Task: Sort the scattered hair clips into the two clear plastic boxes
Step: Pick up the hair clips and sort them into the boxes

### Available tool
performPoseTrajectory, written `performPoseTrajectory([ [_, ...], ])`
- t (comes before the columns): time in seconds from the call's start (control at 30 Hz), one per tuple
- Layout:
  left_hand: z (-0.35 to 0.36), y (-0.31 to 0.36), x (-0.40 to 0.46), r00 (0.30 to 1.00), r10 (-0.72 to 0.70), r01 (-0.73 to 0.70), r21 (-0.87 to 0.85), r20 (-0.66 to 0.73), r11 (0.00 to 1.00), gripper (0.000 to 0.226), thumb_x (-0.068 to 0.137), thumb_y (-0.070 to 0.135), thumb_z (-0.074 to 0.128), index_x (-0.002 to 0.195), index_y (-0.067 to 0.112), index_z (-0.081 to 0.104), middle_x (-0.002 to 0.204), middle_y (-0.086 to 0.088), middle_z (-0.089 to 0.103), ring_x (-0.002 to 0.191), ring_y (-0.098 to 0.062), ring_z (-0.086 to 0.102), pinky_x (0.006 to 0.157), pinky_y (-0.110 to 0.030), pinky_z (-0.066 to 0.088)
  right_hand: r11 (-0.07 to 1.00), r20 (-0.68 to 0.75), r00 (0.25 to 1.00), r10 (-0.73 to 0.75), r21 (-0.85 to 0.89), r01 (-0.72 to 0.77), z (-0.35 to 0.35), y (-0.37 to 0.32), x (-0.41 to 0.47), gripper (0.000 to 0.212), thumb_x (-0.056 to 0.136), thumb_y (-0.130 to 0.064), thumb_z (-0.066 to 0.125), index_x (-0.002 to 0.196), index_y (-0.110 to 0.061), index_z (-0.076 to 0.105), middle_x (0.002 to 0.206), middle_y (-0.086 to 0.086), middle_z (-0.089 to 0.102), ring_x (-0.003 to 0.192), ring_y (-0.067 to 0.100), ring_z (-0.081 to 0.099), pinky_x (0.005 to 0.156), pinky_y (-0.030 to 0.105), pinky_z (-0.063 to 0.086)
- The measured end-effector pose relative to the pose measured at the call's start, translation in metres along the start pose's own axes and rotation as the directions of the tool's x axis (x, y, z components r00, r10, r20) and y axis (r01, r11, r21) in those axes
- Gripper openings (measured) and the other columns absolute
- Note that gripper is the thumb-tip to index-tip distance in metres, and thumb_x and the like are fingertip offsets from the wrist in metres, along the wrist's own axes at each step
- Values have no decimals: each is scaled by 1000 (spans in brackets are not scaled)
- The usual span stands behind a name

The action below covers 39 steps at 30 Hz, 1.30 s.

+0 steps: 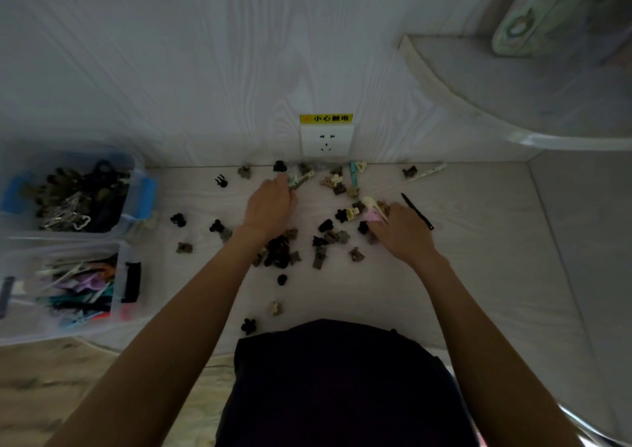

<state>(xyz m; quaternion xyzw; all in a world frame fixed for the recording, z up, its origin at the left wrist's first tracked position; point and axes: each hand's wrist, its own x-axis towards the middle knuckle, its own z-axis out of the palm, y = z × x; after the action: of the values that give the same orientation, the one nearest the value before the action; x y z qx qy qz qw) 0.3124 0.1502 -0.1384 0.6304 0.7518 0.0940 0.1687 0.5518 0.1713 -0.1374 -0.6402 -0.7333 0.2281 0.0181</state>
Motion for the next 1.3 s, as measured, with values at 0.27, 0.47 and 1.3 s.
performPoseTrajectory([
  [0.27,6,-5,26,996,-15,6,110,84,994,39,96,24,42,129,3,38,121,-21,48,107,-34,50,81,-40,43,976,-15,996,-93,198,94,-9,-10,23,36,87,-31,59,102,-2,46,84,8,53,72,27,54,58,30,37],
  [0.47,7,-1,31,988,-53,22,216,143,976,43,99,18,36,136,-3,29,124,-20,53,109,-30,53,80,-36,45,965,-97,995,34,261,-7,-1,-30,45,52,91,-51,45,101,-1,49,86,17,60,76,31,58,65,37,49],
  [1.3,-21,-11,-66,994,-68,38,-330,-80,943,20,99,25,36,106,7,43,71,-2,51,56,-16,44,47,-31,31,966,-80,992,-97,234,113,-10,-50,-9,16,80,-19,62,85,-7,52,76,10,57,67,25,54,59,27,34],
])
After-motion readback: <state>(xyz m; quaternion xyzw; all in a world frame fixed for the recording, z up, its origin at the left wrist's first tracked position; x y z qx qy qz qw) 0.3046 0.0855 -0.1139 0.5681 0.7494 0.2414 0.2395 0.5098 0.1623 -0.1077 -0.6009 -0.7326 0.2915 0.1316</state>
